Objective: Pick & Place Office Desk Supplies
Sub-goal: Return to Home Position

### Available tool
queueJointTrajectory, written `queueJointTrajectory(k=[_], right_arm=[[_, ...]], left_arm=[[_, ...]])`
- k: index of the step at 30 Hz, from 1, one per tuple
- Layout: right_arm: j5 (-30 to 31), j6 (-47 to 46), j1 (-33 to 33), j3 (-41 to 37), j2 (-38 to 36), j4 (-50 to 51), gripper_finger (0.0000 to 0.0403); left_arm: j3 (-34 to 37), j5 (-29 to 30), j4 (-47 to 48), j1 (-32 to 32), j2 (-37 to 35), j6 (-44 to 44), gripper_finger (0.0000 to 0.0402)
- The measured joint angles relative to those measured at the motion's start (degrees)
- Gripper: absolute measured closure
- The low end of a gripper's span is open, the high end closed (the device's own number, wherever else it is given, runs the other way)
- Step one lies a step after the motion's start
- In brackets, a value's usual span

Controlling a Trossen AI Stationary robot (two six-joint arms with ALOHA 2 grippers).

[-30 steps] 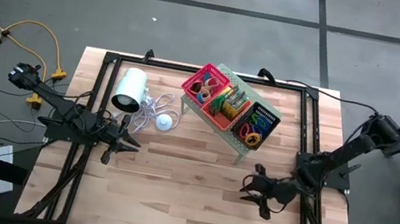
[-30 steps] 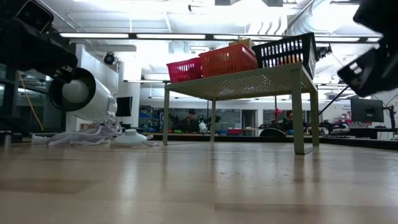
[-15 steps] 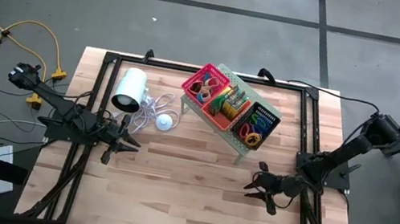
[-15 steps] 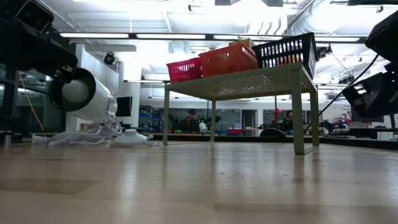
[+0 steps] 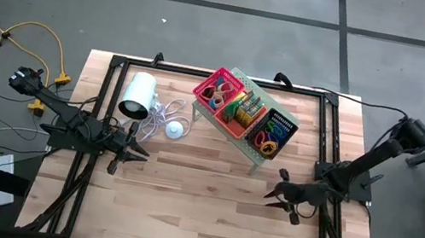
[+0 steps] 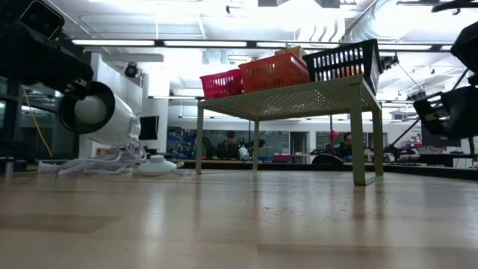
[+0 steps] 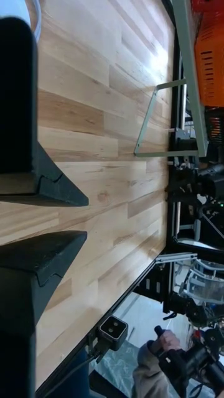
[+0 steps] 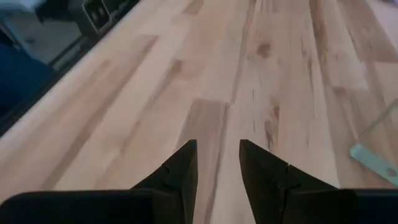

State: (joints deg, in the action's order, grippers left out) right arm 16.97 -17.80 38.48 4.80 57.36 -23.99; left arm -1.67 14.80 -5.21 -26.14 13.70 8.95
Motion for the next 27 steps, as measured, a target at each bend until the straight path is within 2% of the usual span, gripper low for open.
queueJointTrajectory(k=[6, 14, 27], right_arm=[[0.0, 1.5, 0.0, -0.2, -8.3, 6.2, 0.0296], [0.0, 4.4, 0.0, -4.3, -18.5, 7.3, 0.0296], [0.4, 7.3, 0.0, -4.3, -31.3, 19.9, 0.0296]], left_arm=[[0.0, 0.0, 0.0, 0.0, 0.0, 0.0, 0.0332], [0.0, 0.0, 0.0, 0.0, 0.0, 0.0, 0.0332], [0.0, 0.0, 0.0, 0.0, 0.0, 0.0, 0.0332]])
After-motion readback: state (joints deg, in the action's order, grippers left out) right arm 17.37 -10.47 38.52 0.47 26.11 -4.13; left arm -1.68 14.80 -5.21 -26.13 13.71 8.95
